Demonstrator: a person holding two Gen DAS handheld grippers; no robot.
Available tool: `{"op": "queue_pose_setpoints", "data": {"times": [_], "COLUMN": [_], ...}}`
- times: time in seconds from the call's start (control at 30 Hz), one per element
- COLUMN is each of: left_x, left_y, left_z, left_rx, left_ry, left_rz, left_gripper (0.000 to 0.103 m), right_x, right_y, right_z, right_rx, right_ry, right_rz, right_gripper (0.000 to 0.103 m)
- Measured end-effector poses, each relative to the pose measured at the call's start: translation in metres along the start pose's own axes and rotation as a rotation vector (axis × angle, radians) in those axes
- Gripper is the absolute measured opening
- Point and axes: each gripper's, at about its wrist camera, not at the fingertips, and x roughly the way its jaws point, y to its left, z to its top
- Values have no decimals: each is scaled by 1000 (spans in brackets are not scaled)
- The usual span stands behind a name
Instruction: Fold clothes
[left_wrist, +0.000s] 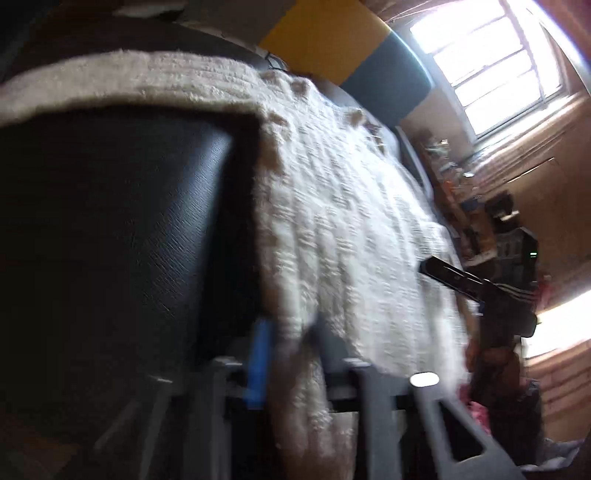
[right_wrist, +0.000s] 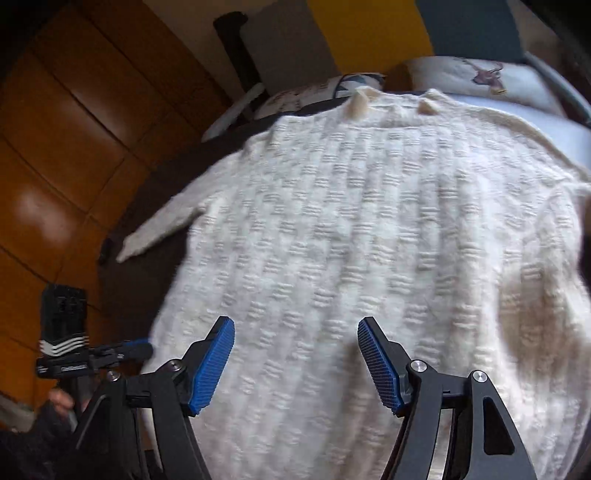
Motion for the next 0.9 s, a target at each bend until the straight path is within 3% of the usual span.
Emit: {"op": "queue_pose_setpoints", "data": {"times": [0.03,0.17,0.23,0.3,0.43,0.53,0.6,0.7,0.8,0.9], "left_x": [2,-28,-44,-38,1,-19,-32,-33,-8,35], "left_y": [-1,-19,-33,-41,-11,-24,-34,-74,-119,-158], "left_z": [4,33,40,35,24,27,29,28,23,23], "left_rx": [-15,-30,3,56,-19,-47,-58,43,168,239], "left_ry": [-8,-164,-178,-121,-1,-109,-175,-193,-164,-49], "left_rz": [12,9,11,128,432,398,369,241,160,96], "left_gripper": [4,4,4,4,1,5,7,13,14,14], "right_x": [2,14,20,21,24,27,29,1,-53,-116], "right_y": [-2,-8,-11,-8,0,0,4,-7,-31,-75], "right_z": [0,0,0,-3,-13,-10,-9,-15,-33,-66], "right_rx": [-10,-61,-85,-99,-146,-145,-145,-71,24,176], "right_ry": [0,-25,-38,-54,-72,-63,-64,-133,-257,-333], "right_rz": [-43,-186,-250,-255,-264,-242,-220,-128,-111,-181], "right_gripper": [71,71,73,78,86,94,94,91,91,92]}}
